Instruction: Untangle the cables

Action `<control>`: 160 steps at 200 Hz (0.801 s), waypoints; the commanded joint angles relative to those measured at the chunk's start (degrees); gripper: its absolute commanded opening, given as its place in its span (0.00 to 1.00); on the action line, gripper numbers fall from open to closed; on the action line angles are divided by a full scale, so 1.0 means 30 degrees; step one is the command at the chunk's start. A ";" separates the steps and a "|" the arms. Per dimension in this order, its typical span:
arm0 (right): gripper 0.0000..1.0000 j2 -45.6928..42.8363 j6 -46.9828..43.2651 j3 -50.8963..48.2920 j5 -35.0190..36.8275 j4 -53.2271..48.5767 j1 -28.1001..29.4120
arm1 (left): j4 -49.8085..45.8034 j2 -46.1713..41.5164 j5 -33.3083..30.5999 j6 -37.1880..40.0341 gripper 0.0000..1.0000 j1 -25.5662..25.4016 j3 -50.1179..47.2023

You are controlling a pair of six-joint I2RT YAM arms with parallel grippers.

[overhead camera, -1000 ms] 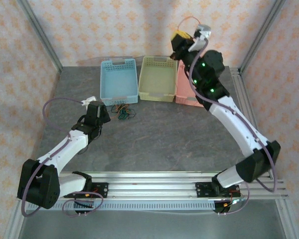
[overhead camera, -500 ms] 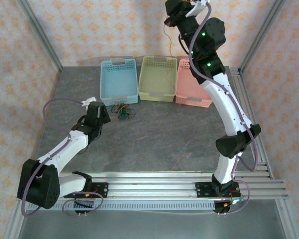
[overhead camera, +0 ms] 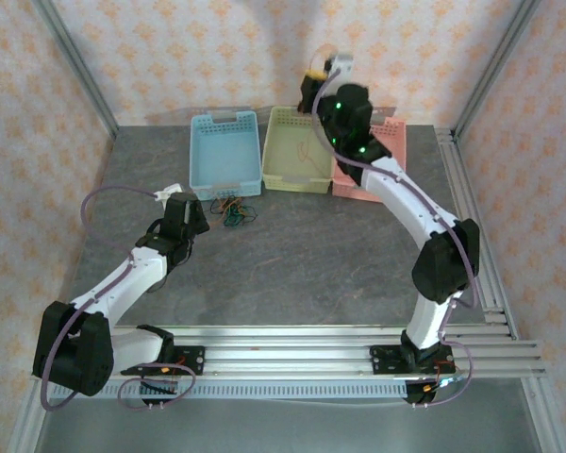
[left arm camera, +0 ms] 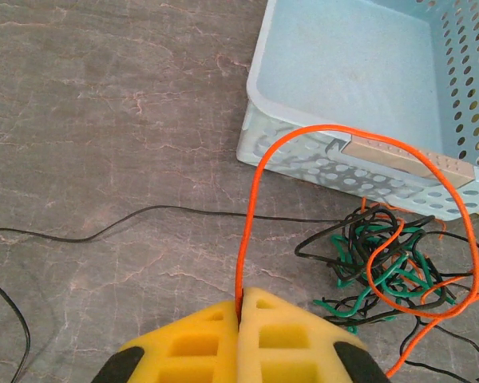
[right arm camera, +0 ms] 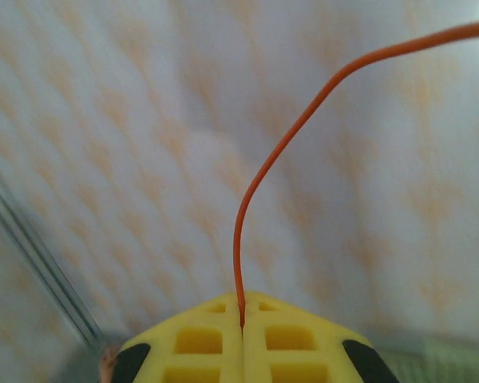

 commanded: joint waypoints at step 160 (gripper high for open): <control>0.00 0.1932 0.2530 -0.4041 -0.0754 0.2889 -0.1888 | 0.0176 0.0106 -0.0352 -0.0456 0.00 -0.0045 -0.0044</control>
